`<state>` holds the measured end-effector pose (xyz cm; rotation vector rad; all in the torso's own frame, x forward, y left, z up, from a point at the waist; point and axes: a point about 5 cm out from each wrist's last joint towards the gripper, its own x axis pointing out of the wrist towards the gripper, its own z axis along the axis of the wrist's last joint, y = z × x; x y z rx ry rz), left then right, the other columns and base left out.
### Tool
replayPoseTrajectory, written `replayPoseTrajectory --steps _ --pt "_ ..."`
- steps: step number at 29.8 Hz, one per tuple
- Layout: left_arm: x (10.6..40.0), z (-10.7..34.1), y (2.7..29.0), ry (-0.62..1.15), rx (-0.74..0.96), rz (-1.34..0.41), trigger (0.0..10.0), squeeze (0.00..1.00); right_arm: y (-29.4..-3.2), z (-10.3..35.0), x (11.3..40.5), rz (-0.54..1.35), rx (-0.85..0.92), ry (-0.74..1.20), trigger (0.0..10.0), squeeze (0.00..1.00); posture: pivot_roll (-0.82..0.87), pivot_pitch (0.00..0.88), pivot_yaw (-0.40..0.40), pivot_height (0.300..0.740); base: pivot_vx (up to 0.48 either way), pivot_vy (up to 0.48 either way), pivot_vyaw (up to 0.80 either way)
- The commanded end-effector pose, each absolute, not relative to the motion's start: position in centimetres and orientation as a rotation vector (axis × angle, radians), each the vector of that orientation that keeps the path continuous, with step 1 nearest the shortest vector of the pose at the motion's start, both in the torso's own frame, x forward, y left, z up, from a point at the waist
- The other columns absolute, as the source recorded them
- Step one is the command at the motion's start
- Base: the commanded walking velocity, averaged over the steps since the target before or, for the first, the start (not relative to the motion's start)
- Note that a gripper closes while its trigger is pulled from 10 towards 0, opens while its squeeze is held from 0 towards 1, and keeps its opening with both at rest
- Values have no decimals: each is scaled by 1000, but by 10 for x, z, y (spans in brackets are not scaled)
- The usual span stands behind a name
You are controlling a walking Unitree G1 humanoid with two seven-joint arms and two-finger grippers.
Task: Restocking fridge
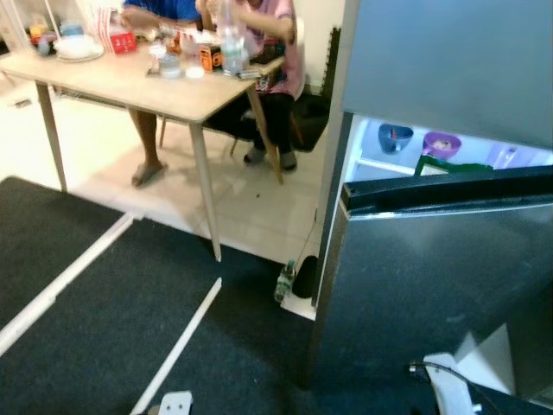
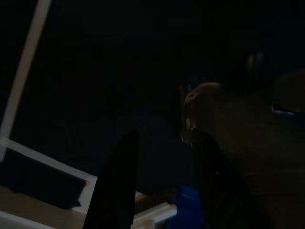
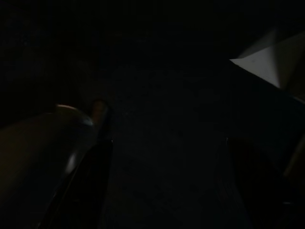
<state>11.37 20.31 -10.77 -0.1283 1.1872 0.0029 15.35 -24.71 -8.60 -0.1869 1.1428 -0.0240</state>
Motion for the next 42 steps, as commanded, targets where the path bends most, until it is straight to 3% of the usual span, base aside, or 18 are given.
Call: replayPoseTrajectory --steps 1,9,19,25,29,30,31,33,35,38,42 --pt "108 -110 199 1210 -129 -19 10000 0 -247 -84 159 -31 -189 1118 10000 0 -35 0 5 740 304 0 0" --pt "107 -110 196 1214 -134 -23 10000 0 -248 -82 161 -52 -174 1102 10000 0 -35 0 3 740 298 0 0" --pt "109 -111 193 1206 -152 -17 10000 0 -259 -73 176 -148 -91 1024 10000 0 -34 0 0 740 0 0 0" --pt "107 -111 194 1208 -156 -16 10000 0 -269 -46 216 -243 10 844 10000 0 -34 0 0 740 0 0 0" --pt "102 -112 195 1222 -155 -13 10000 0 -268 7 284 -241 74 575 10000 0 -34 0 1 740 0 0 0" --pt "102 -112 195 1222 -155 -13 10000 0 -268 7 284 -241 74 575 10000 0 -34 0 1 740 0 0 0" --pt "100 -112 195 1226 -154 -11 10000 0 -268 31 306 -246 111 476 10000 0 -34 0 1 740 0 0 0" --pt "99 -113 195 1229 -153 -9 10000 0 -268 51 322 -243 135 397 10000 0 -34 0 1 740 0 0 0" --pt "99 -113 195 1229 -153 -9 10000 0 -268 51 322 -243 135 397 10000 0 -34 0 1 740 0 0 0" --pt "94 -114 195 1239 -155 5 10000 0 -266 110 359 -197 160 187 10000 0 -24 0 -7 740 0 0 0" --pt "86 -116 195 1257 -156 11 10000 0 -261 101 356 -159 148 218 10000 0 -32 0 -6 740 0 0 0"
